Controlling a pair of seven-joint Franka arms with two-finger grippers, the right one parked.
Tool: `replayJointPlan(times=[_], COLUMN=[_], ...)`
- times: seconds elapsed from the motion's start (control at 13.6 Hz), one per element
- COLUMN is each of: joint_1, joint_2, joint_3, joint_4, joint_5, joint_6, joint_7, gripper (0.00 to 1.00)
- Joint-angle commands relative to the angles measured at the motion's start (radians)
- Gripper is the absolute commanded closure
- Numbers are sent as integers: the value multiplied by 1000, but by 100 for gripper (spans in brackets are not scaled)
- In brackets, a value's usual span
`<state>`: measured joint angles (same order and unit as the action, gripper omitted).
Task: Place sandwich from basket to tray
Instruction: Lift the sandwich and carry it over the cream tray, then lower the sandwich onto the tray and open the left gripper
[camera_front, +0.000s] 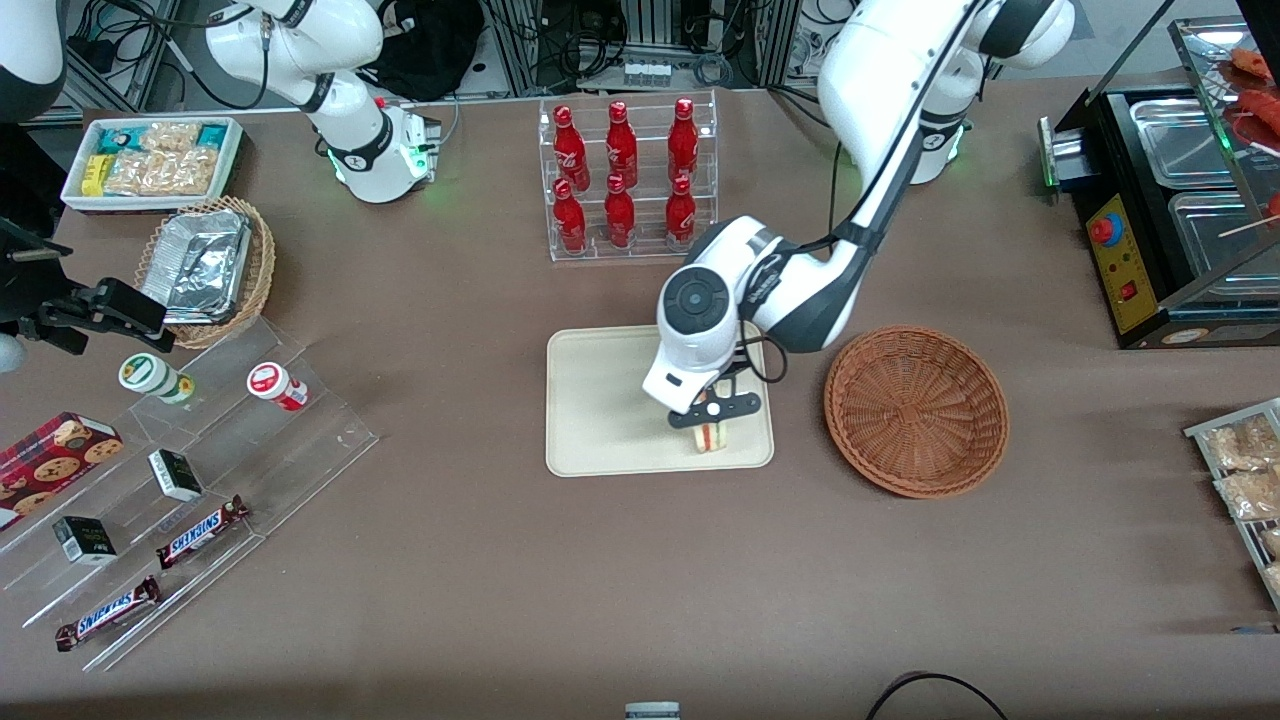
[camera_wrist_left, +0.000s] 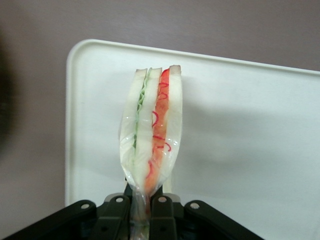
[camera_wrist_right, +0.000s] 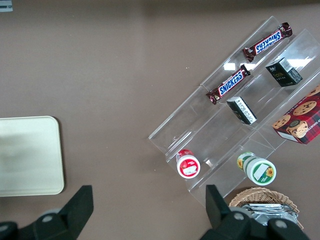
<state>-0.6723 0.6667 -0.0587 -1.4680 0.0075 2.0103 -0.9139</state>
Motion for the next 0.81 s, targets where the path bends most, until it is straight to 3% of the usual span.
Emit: replayJointPlan(times=[0.0, 0.44, 0.52, 0.59, 0.66, 0.74], joint_1=[-15, -18, -18, -18, -20, -26], joint_2=[92, 116, 117, 119, 119, 116], joint_3=[-24, -50, -52, -50, -50, -50], joint_4=[123, 120, 120, 120, 118, 118], joint_5=[-21, -20, -20, -20, -17, -15], joint_6=[-16, 53, 53, 53, 53, 53], joint_7=[-36, -46, -40, -39, -46, -45], gripper=[95, 94, 83, 31, 0, 0])
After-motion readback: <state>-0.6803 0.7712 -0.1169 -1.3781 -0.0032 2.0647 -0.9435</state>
